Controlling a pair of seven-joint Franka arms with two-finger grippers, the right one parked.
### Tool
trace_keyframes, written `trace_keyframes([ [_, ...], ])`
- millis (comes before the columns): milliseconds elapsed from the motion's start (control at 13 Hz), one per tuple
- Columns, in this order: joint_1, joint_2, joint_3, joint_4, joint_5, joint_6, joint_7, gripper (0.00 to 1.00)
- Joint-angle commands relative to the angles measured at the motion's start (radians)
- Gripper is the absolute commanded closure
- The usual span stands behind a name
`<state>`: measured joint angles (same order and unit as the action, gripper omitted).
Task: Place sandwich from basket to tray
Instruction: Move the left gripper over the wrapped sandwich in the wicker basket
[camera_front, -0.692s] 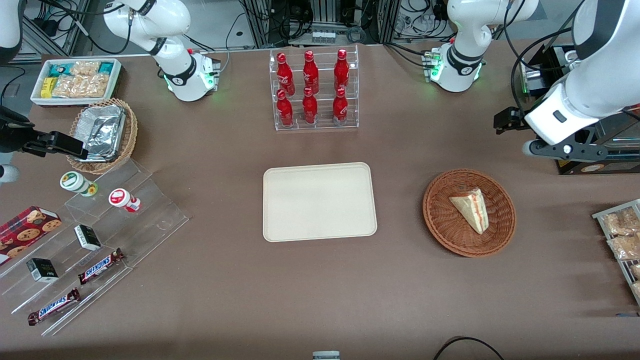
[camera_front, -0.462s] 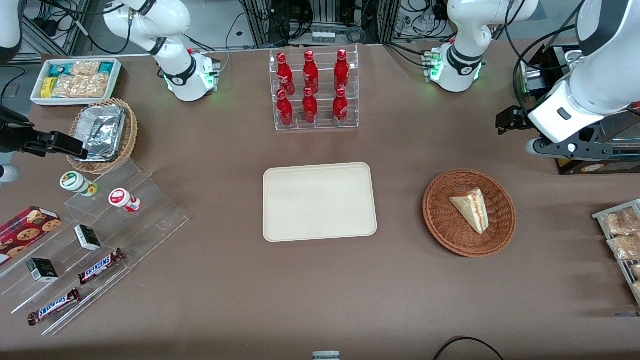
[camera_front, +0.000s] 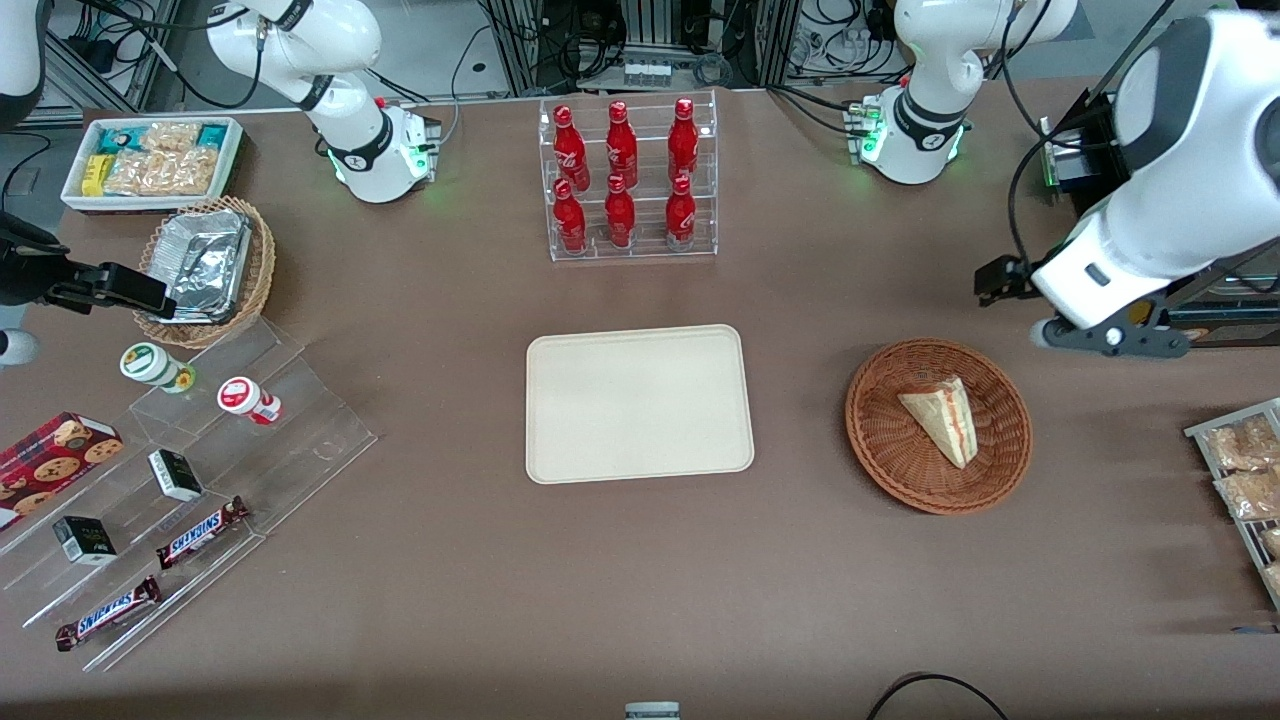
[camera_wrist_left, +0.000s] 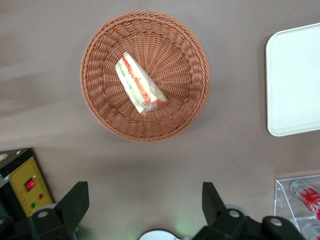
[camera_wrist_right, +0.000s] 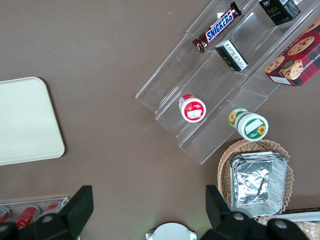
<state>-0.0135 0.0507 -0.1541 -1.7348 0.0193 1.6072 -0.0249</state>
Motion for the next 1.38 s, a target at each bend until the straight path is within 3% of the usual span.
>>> trace_keyframes([
  [0,0.003,-0.012,0.001,-0.109,-0.015,0.12,0.011,0.0],
  [385,0.001,0.021,0.001,-0.31,-0.013,0.423,0.011,0.0],
  [846,0.036,0.008,0.004,-0.432,-0.015,0.582,-0.012,0.0],
  [1308,0.029,0.037,-0.001,-0.462,-0.015,0.661,-0.531,0.0],
])
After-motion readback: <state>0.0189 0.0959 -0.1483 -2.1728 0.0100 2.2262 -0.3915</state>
